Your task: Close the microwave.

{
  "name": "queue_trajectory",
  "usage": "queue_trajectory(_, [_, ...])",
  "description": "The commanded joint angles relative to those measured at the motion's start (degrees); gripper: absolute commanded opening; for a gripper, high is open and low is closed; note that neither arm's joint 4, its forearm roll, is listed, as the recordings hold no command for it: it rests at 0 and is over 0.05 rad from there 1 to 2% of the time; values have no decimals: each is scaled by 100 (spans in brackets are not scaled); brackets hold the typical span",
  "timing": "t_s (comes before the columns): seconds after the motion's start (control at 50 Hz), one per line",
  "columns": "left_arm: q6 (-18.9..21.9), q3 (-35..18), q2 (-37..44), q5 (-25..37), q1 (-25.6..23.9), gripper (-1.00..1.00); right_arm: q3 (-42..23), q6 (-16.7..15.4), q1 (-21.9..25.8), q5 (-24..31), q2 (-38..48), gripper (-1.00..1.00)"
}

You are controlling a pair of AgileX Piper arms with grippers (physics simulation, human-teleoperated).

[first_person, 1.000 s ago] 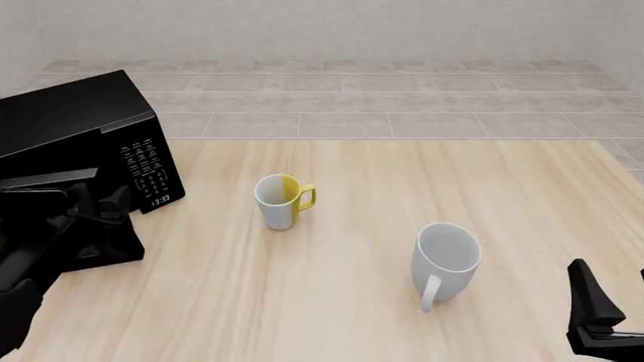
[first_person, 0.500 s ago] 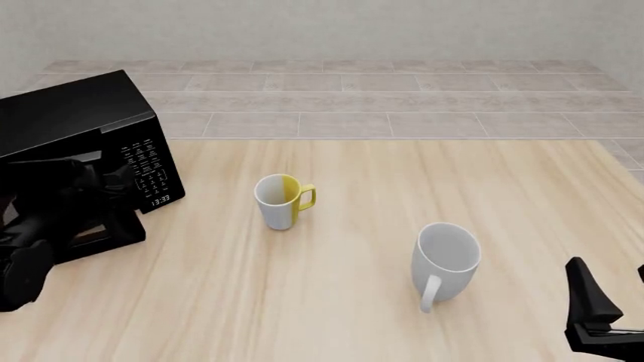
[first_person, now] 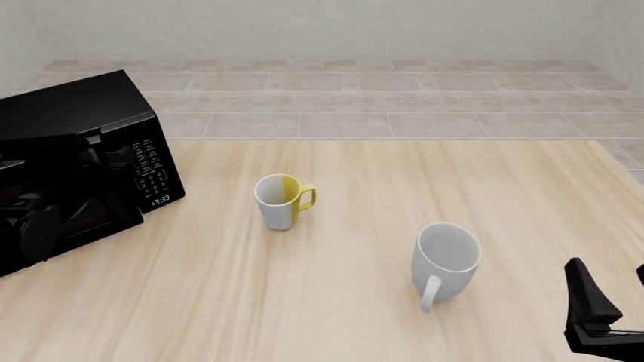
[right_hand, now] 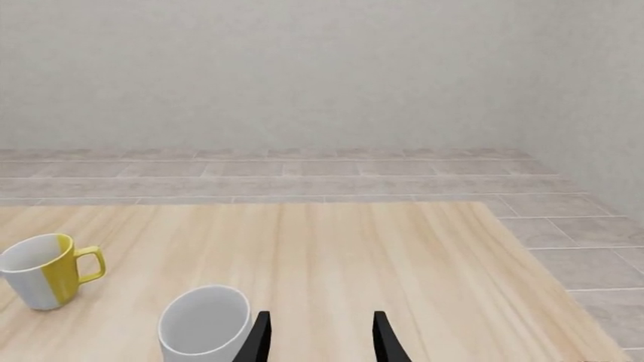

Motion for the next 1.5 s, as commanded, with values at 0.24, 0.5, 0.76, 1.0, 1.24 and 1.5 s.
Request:
queue_trajectory(0.24, [289,-654,1080,314,571,100,-1,29,3,-48,70,100])
queue_trajectory(0.5, [218,-925,1368,433,703,100,1,35,4,-159,198,100])
queue_trajectory(0.76, [204,-883,1252,465,695,100,1,33,8,-196,256,100])
queue_trajectory(1.0, [274,-437,744,227,555,100,1,27,21,-153,231,100])
queue_trajectory(1.24, [280,304,-210,109,352,100,1,29,22,-116,190,100])
queue_trajectory(1.5, [371,1318,-2424,507,-99,100,1,8,46,-50,118,100])
